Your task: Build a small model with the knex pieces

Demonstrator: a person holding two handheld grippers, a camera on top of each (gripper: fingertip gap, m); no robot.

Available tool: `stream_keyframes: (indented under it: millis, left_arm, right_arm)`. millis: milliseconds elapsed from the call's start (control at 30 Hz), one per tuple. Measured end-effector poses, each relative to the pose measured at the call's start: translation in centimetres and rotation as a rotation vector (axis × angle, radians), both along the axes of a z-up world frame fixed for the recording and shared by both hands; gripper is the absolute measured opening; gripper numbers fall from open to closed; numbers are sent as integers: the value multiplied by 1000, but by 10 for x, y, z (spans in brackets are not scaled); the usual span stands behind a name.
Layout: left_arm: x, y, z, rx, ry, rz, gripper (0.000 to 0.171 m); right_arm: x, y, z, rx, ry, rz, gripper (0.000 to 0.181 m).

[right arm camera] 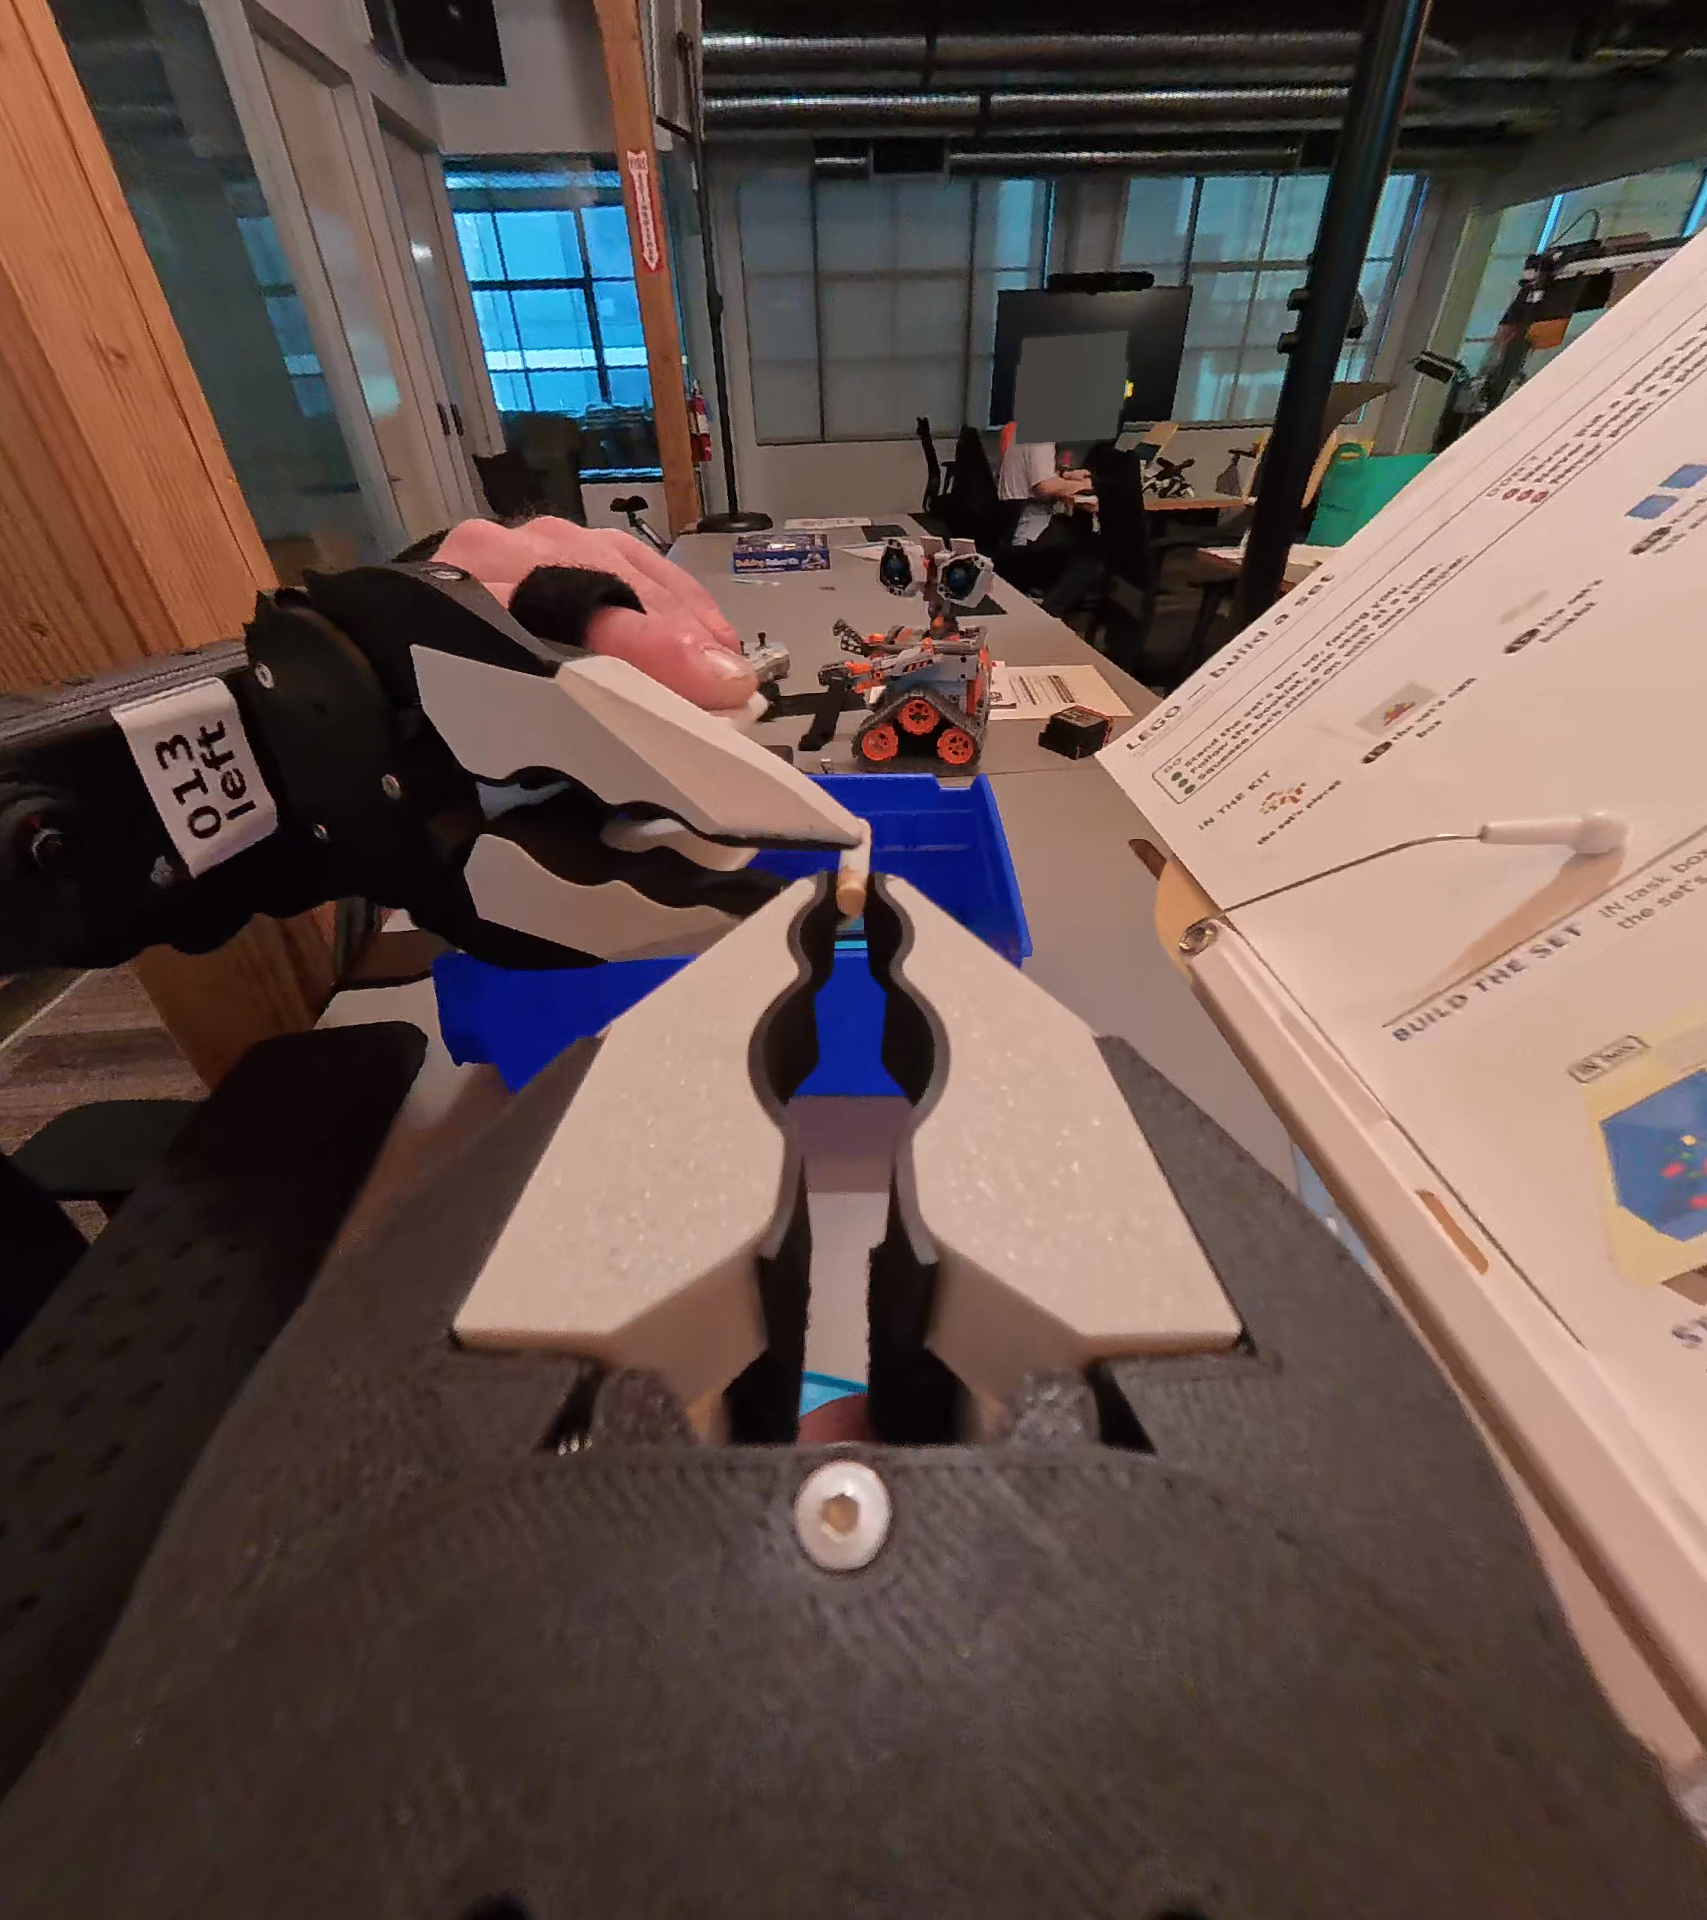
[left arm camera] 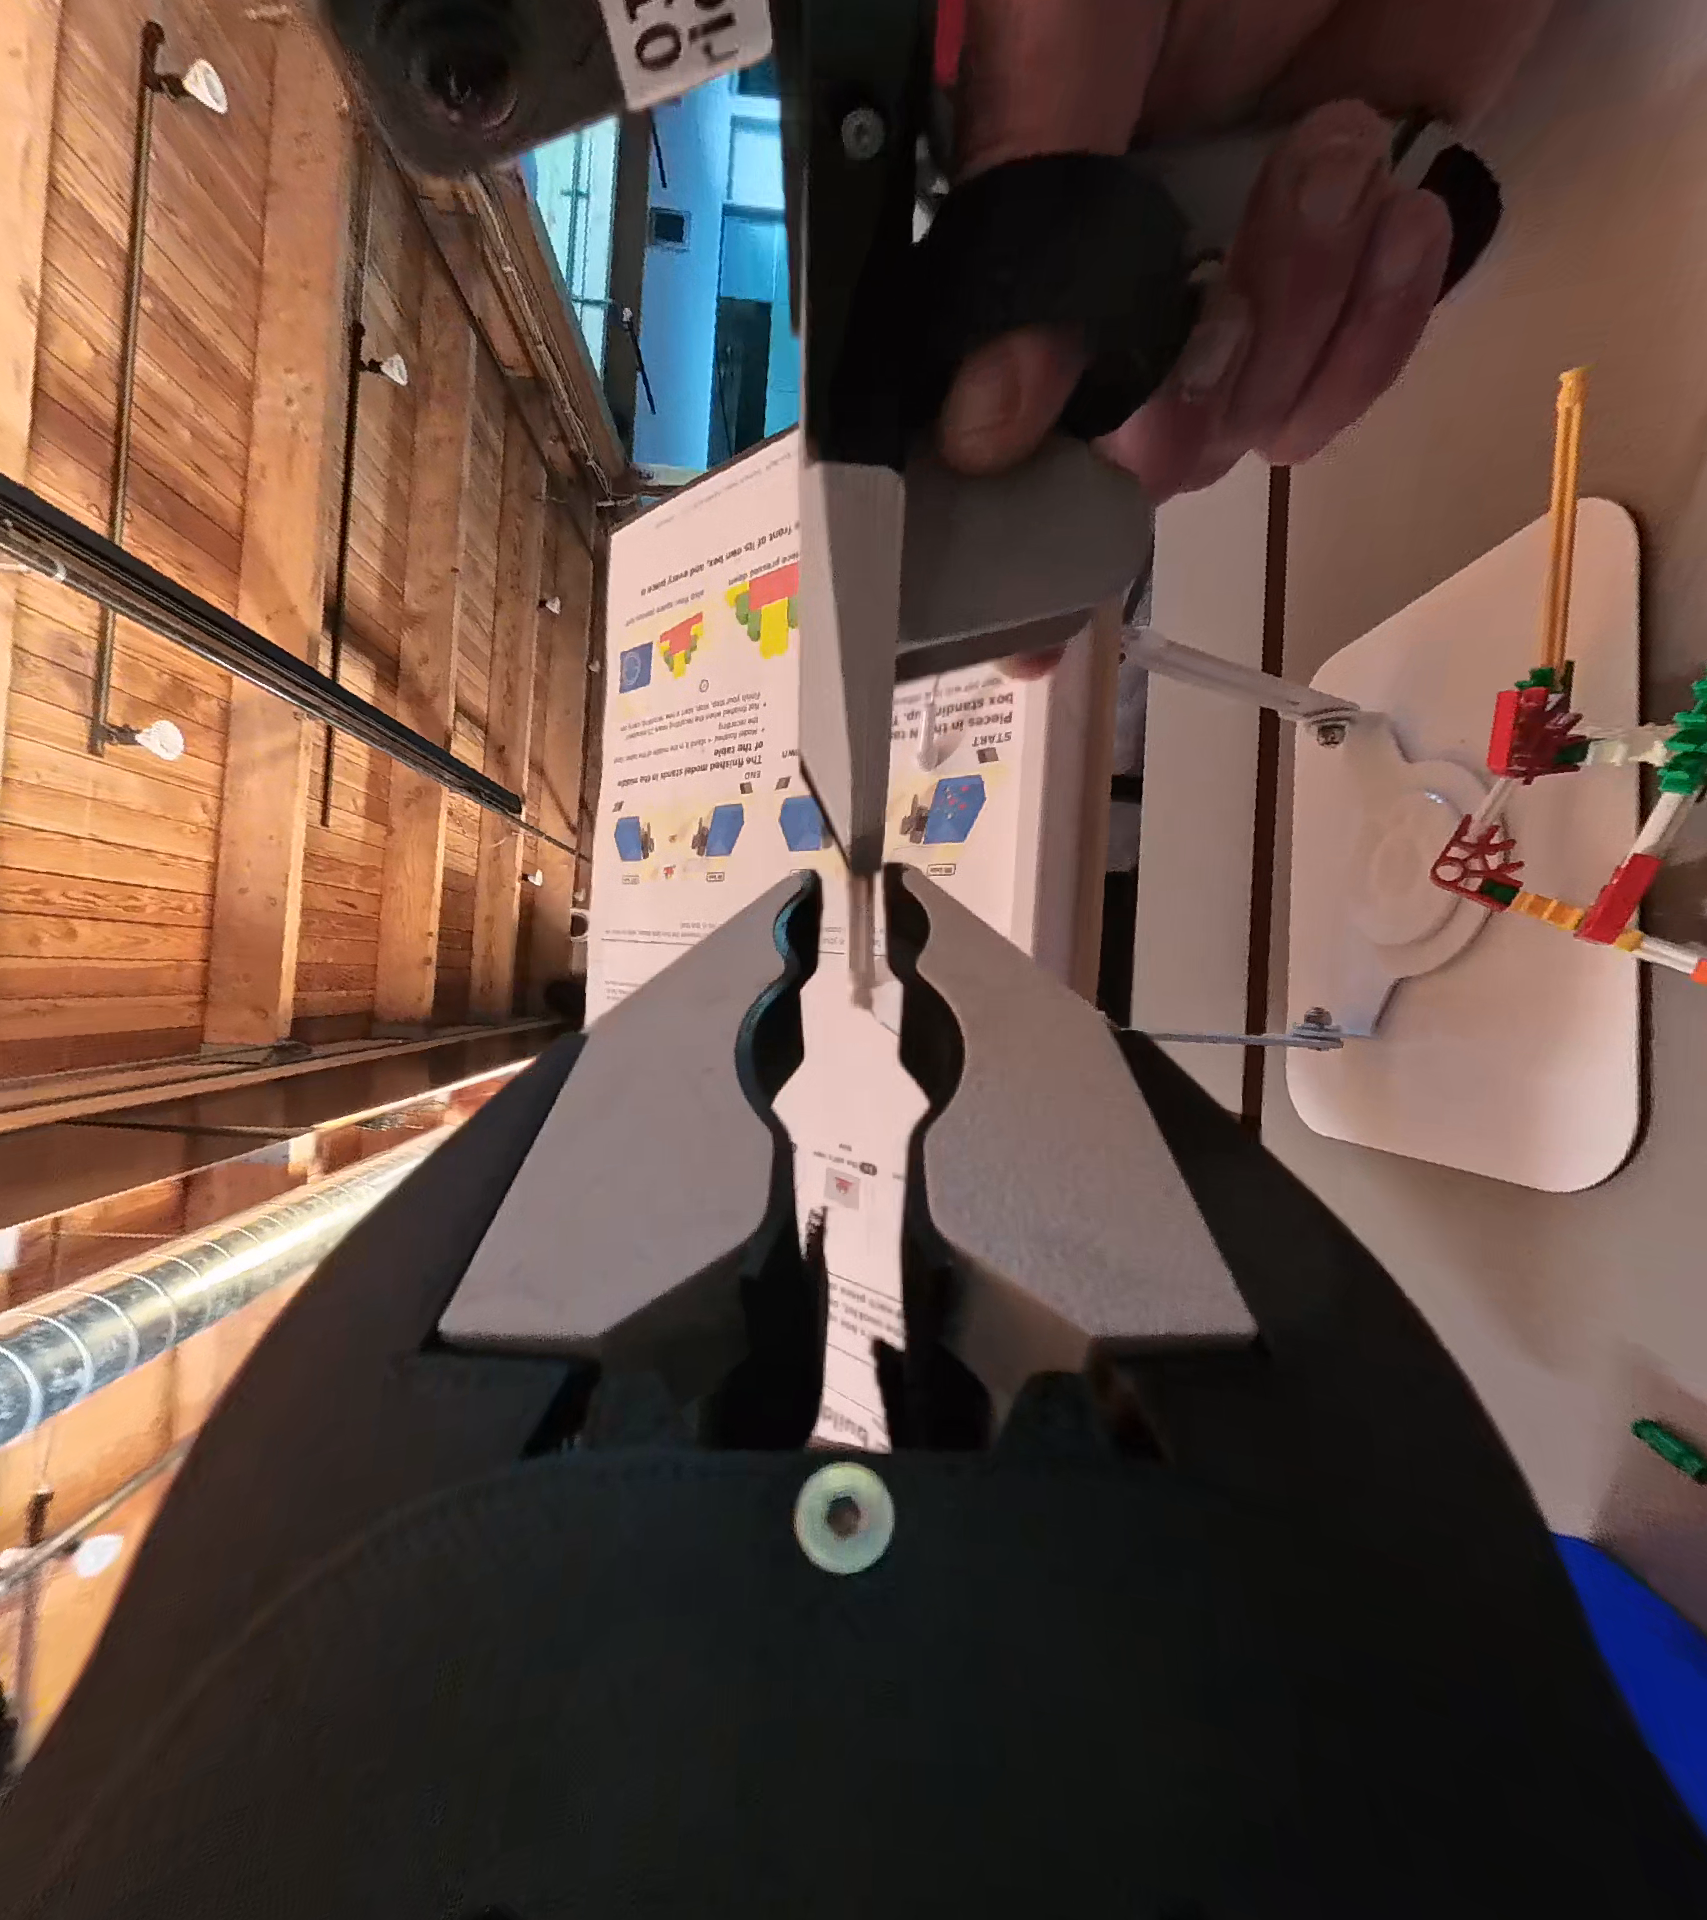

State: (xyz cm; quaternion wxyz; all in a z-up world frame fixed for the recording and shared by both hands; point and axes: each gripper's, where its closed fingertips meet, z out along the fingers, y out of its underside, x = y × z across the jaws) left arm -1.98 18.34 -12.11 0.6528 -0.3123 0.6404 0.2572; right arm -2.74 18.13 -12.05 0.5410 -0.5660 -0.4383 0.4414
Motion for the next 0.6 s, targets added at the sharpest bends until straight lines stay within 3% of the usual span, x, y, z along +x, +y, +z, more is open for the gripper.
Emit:
stream_keyframes:
  millis: [167, 300, 400, 533, 600]
  left_arm:
    - [-3, 5, -2, -129, -67, -17, 21]
    - [3, 7, -6, -126, -40, -17, 3]
    - [5, 7, -8, -127, -27, -18, 3]
    - [11, 7, -16, -51, 79, -9, 3]
    - [18, 6, -20, -39, 114, -19, 3]
  right_arm:
    - [13, -2, 2, -10, -13, 39, 3]
    - [12, -5, -1, -8, -32, 52, 4]
    - [14, -4, -3, 11, -60, 43, 4]
    - [17, 1, -19, 164, -263, -58, 11]
    - [17, 0, -23, 226, -332, -76, 6]
